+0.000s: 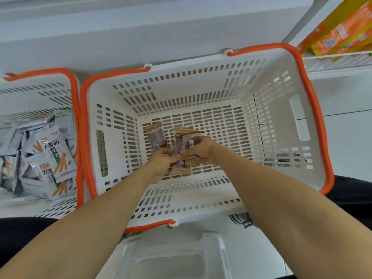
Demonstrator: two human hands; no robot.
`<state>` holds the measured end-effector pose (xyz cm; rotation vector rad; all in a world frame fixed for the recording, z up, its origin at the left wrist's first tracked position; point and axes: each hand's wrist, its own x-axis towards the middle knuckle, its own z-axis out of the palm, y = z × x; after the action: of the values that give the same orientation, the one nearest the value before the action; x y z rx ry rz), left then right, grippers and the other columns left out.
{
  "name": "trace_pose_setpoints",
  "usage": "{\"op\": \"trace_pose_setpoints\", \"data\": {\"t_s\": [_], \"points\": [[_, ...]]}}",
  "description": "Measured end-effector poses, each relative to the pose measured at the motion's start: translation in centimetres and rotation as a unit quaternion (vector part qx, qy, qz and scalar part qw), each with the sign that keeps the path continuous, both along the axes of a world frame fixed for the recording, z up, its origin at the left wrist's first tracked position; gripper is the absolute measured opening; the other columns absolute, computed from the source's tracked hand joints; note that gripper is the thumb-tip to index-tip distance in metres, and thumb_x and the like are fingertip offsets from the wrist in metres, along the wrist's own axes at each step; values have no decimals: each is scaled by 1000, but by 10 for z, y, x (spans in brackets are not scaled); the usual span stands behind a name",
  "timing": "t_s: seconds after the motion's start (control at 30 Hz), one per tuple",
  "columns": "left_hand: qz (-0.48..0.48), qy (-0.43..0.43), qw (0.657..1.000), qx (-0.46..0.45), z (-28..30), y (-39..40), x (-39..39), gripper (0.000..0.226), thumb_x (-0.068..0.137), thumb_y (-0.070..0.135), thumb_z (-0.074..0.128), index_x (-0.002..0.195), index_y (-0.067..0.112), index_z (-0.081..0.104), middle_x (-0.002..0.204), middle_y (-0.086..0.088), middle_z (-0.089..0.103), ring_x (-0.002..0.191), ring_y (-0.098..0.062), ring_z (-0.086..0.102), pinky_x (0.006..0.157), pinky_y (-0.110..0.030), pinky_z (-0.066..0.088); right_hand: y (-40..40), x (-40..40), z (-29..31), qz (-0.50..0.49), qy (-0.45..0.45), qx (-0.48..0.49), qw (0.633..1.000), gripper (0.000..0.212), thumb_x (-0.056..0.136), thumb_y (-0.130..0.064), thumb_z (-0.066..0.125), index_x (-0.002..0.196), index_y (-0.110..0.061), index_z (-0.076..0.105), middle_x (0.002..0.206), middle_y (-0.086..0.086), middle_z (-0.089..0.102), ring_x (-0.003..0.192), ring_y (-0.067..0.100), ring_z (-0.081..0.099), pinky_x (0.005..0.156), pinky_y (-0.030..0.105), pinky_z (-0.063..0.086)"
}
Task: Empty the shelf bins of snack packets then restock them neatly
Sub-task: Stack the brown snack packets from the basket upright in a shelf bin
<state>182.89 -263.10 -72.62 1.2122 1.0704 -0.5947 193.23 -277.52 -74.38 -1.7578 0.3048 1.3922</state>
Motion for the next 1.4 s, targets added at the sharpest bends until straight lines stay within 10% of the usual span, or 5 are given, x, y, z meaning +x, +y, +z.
{"op": "trace_pose_setpoints", "data": {"t_s": [0.23, 0.37, 0.8, 1.17, 1.4], "points": [[-229, 23, 971, 61, 18, 25, 5, 29, 92, 8, 67, 117, 24, 64, 119, -5, 63, 85, -21, 65, 64, -34, 59, -3, 17, 14, 35, -60, 52, 996, 45, 75, -7, 87, 117, -6, 69, 104, 5, 76, 95, 19, 73, 85, 31, 59], [-315, 51, 947, 44, 27, 41, 7, 41, 91, 4, 68, 127, 24, 64, 132, -5, 59, 91, -25, 70, 83, -40, 60, -8, 21, 20, 57, -45, 50, 996, 36, 78, -6, 85, 111, -4, 72, 101, 9, 77, 95, 24, 74, 91, 41, 59], [-71, 32, 995, 55, 17, 36, 3, 14, 94, 16, 69, 102, 4, 70, 107, -18, 73, 81, -24, 70, 71, -42, 63, -26, 25, 27, 133, 2, 20, 991, 54, 69, -3, 90, 117, -2, 65, 99, 9, 75, 81, 22, 74, 67, 32, 59], [-158, -25, 986, -48, 18, 38, 13, 29, 84, -5, 72, 112, 1, 66, 106, -12, 73, 96, -22, 71, 70, -21, 57, -27, 41, 26, 158, -12, -13, 987, 79, 51, -14, 98, 121, -7, 63, 108, 10, 75, 97, 30, 73, 87, 49, 60], [-86, 13, 989, -118, 22, 27, 9, 27, 97, 26, 62, 113, 5, 68, 112, -16, 74, 103, -29, 69, 97, -49, 54, -20, 33, 30, 72, -18, 41, 996, 62, 51, -9, 97, 107, -9, 70, 103, 7, 76, 101, 27, 72, 92, 45, 58]]}}
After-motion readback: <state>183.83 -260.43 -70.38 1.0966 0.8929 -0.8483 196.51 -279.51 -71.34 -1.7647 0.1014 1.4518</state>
